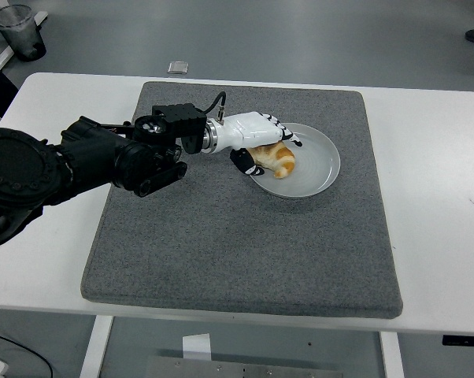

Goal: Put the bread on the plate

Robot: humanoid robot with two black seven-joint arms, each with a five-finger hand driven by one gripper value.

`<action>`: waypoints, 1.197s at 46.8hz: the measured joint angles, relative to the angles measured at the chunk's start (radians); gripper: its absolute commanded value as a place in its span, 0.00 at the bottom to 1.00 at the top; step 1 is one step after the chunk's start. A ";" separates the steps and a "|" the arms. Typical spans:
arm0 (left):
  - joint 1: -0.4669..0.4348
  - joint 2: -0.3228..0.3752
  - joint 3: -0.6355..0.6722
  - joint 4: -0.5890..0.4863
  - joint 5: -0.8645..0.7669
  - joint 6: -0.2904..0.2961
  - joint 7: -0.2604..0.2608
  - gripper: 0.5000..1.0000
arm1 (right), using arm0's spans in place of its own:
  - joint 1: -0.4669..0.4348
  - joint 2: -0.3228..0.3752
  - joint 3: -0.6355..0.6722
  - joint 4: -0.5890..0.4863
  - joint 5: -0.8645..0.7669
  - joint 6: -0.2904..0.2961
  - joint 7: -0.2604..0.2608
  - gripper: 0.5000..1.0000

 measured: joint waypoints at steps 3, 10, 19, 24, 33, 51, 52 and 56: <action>-0.001 0.000 -0.002 0.000 -0.003 0.001 0.000 0.99 | 0.000 0.000 0.000 0.000 0.000 0.000 0.000 0.86; -0.009 0.000 -0.007 0.000 -0.016 0.002 -0.001 0.99 | 0.000 0.000 0.000 0.000 0.000 0.001 0.000 0.86; -0.033 0.000 -0.021 -0.015 -0.021 0.003 -0.003 0.99 | 0.000 0.000 0.000 0.000 0.000 0.001 0.000 0.86; -0.055 0.000 -0.043 -0.027 -0.023 0.000 -0.003 0.99 | 0.000 0.000 0.000 0.000 0.000 0.000 0.000 0.86; -0.088 0.000 -0.122 -0.053 -0.056 -0.016 -0.004 0.99 | 0.000 0.000 0.000 0.000 0.000 0.000 0.000 0.86; -0.141 0.000 -0.221 0.002 -0.456 -0.070 0.001 0.99 | 0.000 0.000 0.000 0.000 0.000 0.000 0.000 0.86; -0.143 0.000 -0.223 0.011 -0.480 -0.075 0.001 0.99 | 0.000 0.000 0.000 0.000 0.000 0.000 0.000 0.86; -0.147 0.000 -0.231 0.051 -0.590 -0.108 0.001 0.99 | 0.000 0.000 0.000 0.000 0.000 0.000 0.000 0.86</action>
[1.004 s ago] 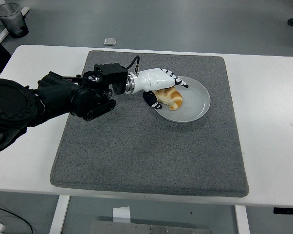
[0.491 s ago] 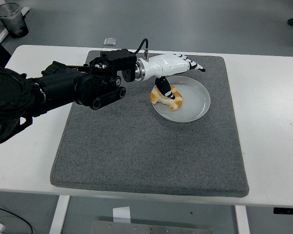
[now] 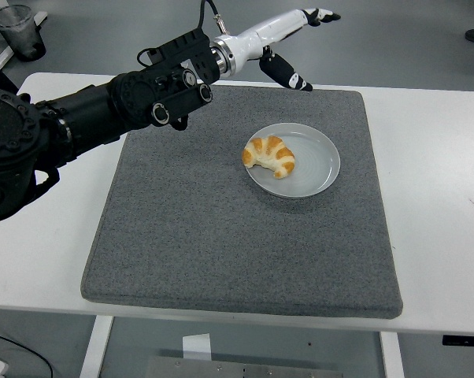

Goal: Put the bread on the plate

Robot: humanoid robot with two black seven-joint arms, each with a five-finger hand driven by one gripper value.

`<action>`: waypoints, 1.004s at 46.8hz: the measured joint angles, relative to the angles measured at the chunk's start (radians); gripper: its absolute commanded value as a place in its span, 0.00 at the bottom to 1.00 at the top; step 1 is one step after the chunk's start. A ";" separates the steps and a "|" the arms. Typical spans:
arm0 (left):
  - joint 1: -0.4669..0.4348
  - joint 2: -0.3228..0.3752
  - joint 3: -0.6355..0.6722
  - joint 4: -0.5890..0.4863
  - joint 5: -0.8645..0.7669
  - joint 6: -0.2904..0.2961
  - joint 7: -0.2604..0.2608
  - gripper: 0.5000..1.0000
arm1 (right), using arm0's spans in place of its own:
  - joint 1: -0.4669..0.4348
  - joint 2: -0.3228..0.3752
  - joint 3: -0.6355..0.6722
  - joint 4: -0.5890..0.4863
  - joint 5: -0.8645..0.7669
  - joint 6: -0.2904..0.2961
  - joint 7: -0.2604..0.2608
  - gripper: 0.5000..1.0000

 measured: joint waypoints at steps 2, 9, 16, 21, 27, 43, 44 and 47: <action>0.000 0.000 -0.005 0.011 -0.041 -0.014 0.000 0.99 | 0.000 0.000 0.000 0.000 0.000 0.000 0.000 0.86; 0.018 0.000 -0.069 0.030 -0.148 -0.032 0.000 0.99 | 0.000 0.000 0.000 0.000 0.000 0.000 0.000 0.86; 0.083 0.043 -0.196 0.032 -0.211 -0.037 0.001 0.99 | 0.000 0.000 0.000 0.000 0.000 0.000 0.000 0.86; 0.140 0.072 -0.306 0.037 -0.228 -0.036 0.002 0.99 | 0.000 0.000 0.000 0.000 0.000 0.000 0.000 0.86; 0.206 0.098 -0.441 0.050 -0.239 -0.036 0.006 0.99 | 0.000 0.000 0.000 0.000 0.000 0.000 0.000 0.86; 0.320 0.125 -0.627 0.092 -0.424 -0.040 0.011 1.00 | 0.000 0.000 0.000 0.000 0.000 0.000 0.000 0.86; 0.323 0.126 -0.628 0.097 -0.442 -0.043 0.011 1.00 | 0.000 0.000 0.001 0.000 0.000 0.001 0.000 0.86; 0.338 0.125 -0.631 0.115 -0.499 -0.049 0.011 1.00 | 0.000 0.000 0.005 0.000 0.000 0.004 0.000 0.86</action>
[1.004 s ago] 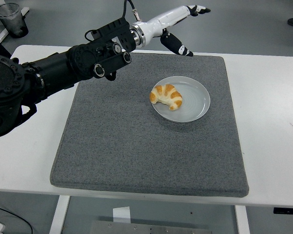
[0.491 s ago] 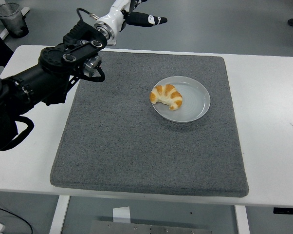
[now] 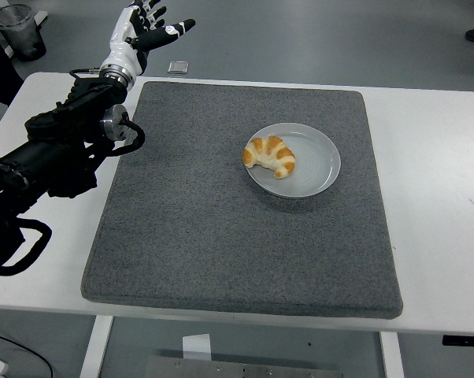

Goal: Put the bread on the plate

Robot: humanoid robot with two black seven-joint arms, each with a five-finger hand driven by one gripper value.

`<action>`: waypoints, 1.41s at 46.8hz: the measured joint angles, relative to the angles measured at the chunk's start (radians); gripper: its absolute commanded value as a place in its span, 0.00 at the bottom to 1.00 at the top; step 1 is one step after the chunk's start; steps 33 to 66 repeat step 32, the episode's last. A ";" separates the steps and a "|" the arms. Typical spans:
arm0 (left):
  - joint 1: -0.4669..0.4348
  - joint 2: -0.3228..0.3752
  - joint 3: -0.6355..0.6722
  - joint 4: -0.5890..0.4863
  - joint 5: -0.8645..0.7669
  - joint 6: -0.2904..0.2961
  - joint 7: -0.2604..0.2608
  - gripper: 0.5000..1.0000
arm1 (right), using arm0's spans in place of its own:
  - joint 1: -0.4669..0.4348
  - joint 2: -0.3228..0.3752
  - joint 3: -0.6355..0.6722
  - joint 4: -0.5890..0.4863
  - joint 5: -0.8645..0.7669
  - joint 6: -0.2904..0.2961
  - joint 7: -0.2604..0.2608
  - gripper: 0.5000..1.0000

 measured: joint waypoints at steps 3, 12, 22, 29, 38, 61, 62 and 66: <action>0.011 0.000 -0.001 0.018 -0.056 -0.006 0.000 1.00 | 0.000 0.000 0.002 0.000 0.003 0.003 0.000 0.86; 0.047 0.000 -0.001 0.055 -0.125 -0.022 0.001 1.00 | 0.000 0.000 0.003 0.010 0.005 0.008 0.000 0.86; 0.071 -0.002 -0.031 0.057 -0.125 -0.019 0.001 1.00 | -0.001 0.000 0.003 0.014 0.006 0.008 0.000 0.86; 0.086 -0.002 -0.032 0.057 -0.125 -0.017 0.001 1.00 | -0.001 0.000 0.004 0.016 0.006 0.011 0.000 0.86; 0.090 -0.002 -0.033 0.057 -0.125 -0.017 0.001 1.00 | -0.001 0.000 0.004 0.017 0.006 0.016 0.000 0.86; 0.090 -0.002 -0.033 0.057 -0.125 -0.017 0.001 1.00 | -0.001 0.000 0.004 0.017 0.006 0.016 0.000 0.86; 0.090 -0.002 -0.033 0.057 -0.125 -0.017 0.001 1.00 | -0.001 0.000 0.004 0.017 0.006 0.016 0.000 0.86; 0.090 -0.002 -0.033 0.057 -0.125 -0.017 0.001 1.00 | -0.001 0.000 0.004 0.017 0.006 0.016 0.000 0.86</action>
